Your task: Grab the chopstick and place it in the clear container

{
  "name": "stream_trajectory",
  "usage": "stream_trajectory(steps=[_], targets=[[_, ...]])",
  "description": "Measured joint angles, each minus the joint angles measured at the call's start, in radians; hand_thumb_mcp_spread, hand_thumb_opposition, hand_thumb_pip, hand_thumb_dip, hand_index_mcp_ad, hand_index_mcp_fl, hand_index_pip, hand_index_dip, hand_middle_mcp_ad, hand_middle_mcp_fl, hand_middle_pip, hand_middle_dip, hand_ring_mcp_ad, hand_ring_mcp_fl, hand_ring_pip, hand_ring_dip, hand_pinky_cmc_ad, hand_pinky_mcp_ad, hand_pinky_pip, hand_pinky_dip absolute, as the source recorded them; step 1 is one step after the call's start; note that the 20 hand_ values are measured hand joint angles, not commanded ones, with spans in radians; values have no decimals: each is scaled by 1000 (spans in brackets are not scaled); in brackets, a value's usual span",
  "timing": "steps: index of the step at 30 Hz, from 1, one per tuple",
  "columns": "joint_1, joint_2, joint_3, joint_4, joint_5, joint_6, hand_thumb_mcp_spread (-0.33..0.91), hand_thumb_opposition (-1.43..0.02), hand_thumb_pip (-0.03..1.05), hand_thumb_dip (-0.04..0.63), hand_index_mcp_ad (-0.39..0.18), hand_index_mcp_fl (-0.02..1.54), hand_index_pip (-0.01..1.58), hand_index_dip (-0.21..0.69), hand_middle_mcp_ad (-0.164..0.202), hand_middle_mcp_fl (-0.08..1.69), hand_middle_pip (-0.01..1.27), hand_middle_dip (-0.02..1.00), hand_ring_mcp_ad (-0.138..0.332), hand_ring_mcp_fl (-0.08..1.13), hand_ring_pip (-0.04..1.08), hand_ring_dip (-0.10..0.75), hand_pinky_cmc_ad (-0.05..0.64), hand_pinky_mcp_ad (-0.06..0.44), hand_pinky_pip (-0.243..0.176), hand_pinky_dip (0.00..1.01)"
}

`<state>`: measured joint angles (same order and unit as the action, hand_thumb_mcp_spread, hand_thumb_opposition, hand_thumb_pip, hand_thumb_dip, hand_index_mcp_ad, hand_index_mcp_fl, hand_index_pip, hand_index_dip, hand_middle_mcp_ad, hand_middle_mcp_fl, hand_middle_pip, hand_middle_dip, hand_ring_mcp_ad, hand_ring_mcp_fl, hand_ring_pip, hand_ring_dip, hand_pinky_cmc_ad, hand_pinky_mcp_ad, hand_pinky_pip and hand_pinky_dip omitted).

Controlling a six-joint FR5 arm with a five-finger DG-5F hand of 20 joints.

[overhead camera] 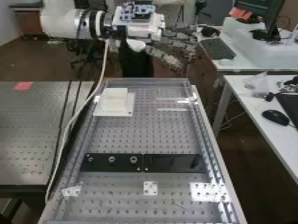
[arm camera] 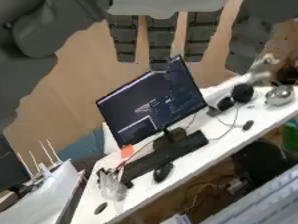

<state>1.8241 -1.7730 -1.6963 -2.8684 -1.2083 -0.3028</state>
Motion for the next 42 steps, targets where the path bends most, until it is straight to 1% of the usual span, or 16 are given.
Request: stream_trajectory(steps=[2, 6, 9, 12, 13, 17, 19, 21, 22, 24, 26, 28, 30, 32, 35, 42], targets=[[-19, 33, -9, 3, -19, -42, 77, -600, 410, -10, -105, 59, 51, 250, 42, 68, 103, 248, 133, 12, 68, 126, 433, 346, -124, 176], [-79, 103, -15, 1, -101, -158, 68, -602, 412, -14, -101, 59, 51, 239, 42, 72, 105, 216, 131, 12, 68, 93, 433, 346, -124, 176], [-107, 121, -13, -3, -146, -222, 65, -590, 478, -16, -105, 108, 70, 239, 42, 70, 119, 216, 131, 14, 75, 87, 433, 342, -124, 176], [-135, 134, -7, -12, -182, -281, 65, -590, 483, -16, -101, 206, 66, 232, 40, 159, 120, 216, 136, 17, 87, 87, 400, 281, -124, 176], [-148, 137, -2, -23, -198, -299, 68, -595, 483, -16, -101, 206, 72, 227, 44, 155, 126, 216, 145, 33, 87, 86, 384, 244, -124, 176], [-173, 131, 35, -111, -239, -316, 54, -595, 483, -16, -73, 155, 56, 169, 40, 131, 120, 168, 147, 30, 79, 63, 325, 195, -124, 176], [-181, 121, 72, -192, -259, -331, 33, -593, 424, -17, -52, 87, 51, 140, 44, 68, 119, 138, 164, 30, 73, 30, 316, 197, -124, 176], [-186, 113, 101, -241, -272, -348, 23, -595, 415, -17, -31, 75, 54, 126, 38, 68, 120, 119, 166, 30, 79, 12, 304, 197, -124, 176], [-189, 111, 113, -256, -281, -354, 23, -595, 414, -14, -26, 75, 51, 110, 49, 66, 117, 108, 162, 28, 82, 3, 300, 197, -124, 176], [-194, 111, 114, -242, -290, -355, 28, -606, 414, -14, -21, 89, 68, 108, 54, 73, 122, 110, 166, 28, 79, 0, 298, 197, -124, 176], [-197, 114, 105, -192, -295, -358, 51, -651, 438, -14, -24, 173, 75, 108, 54, 70, 131, 106, 166, 35, 84, 0, 298, 211, -124, 176], [-199, 115, 99, -130, -288, -371, 70, -698, 469, -17, -24, 227, 82, 108, 51, 136, 138, 110, 164, 31, 106, 0, 298, 246, -120, 176], [-198, 114, 98, -108, -271, -374, 75, -695, 471, -17, -24, 223, 82, 108, 51, 138, 140, 110, 164, 35, 106, 0, 302, 264, -119, 176], [-196, 111, 100, -103, -251, -376, 75, -695, 471, -17, -24, 223, 82, 108, 52, 140, 140, 110, 166, 35, 106, 0, 302, 281, -112, 178], [-185, 107, 110, -104, -204, -390, 75, -695, 468, -14, -23, 222, 87, 126, 75, 140, 140, 110, 166, 35, 106, 0, 302, 298, -105, 180], [-164, 96, 134, -120, -140, -415, 75, -695, 456, -17, -31, 206, 86, 126, 70, 140, 140, 110, 164, 35, 106, 0, 302, 298, -105, 180]])
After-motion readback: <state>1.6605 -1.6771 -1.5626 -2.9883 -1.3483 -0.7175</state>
